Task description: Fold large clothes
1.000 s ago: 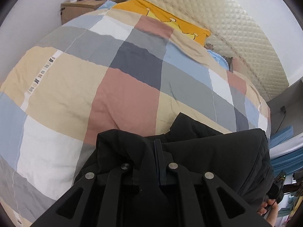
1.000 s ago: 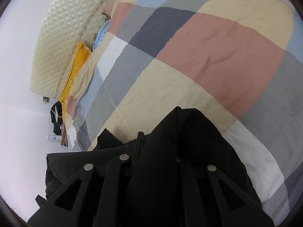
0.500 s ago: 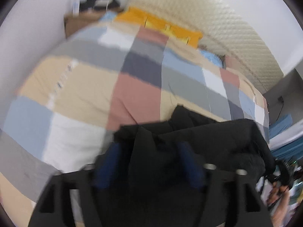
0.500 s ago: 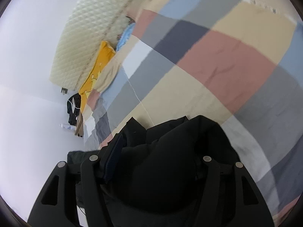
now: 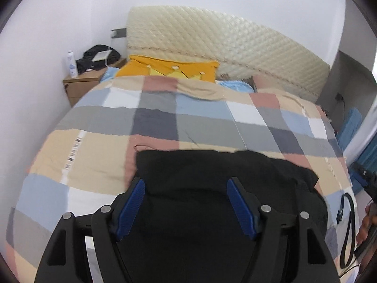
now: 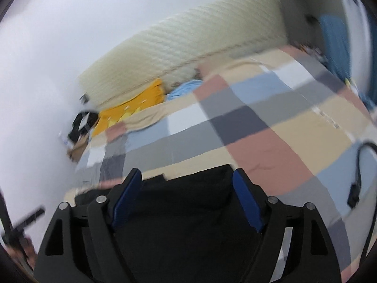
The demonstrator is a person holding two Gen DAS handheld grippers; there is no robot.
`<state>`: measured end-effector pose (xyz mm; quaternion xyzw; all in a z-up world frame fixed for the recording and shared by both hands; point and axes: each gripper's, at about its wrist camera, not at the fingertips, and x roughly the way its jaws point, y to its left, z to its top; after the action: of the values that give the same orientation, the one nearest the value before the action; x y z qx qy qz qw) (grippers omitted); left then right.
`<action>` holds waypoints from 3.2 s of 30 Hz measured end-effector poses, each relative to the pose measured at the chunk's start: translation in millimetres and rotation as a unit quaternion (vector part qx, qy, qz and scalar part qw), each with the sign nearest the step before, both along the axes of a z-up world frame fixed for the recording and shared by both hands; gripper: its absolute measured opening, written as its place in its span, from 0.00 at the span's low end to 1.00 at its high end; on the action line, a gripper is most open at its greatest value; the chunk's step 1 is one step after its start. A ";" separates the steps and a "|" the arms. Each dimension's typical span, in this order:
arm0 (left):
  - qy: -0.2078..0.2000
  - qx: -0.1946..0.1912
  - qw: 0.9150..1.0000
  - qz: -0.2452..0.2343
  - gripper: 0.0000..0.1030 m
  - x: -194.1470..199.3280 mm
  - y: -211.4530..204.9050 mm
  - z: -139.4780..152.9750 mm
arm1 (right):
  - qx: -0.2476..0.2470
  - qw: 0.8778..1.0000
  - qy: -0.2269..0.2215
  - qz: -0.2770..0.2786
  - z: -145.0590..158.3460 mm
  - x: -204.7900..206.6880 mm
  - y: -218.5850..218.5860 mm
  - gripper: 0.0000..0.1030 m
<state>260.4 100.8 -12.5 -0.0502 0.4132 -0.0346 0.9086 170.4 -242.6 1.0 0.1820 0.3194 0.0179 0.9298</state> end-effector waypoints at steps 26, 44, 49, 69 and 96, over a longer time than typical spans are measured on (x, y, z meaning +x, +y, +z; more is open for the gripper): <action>0.013 0.004 1.000 -0.017 0.76 117.6 -37.9 -137.6 | -0.090 0.990 0.068 0.089 -147.3 145.6 140.8 0.78; -0.041 0.082 0.995 -0.039 0.77 71.5 -19.4 -114.9 | -0.089 0.991 0.010 0.099 -114.5 99.3 114.1 0.78; -0.027 0.080 0.996 -0.038 0.77 67.5 -1.3 -122.3 | -0.106 0.993 0.020 0.056 -115.3 87.0 75.1 0.78; -0.043 0.029 0.998 -0.029 0.87 54.9 10.7 -150.1 | -0.110 0.992 0.038 0.037 -161.5 86.3 62.1 0.82; -0.239 -0.021 0.969 -0.052 0.86 -168.0 -24.7 182.4 | -0.103 0.957 -0.267 0.051 174.0 -176.2 101.5 0.96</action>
<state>92.4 76.1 169.9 -0.0382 0.1851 -0.1012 0.9767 -5.8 -141.2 174.9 0.0573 0.0690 0.0805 0.9927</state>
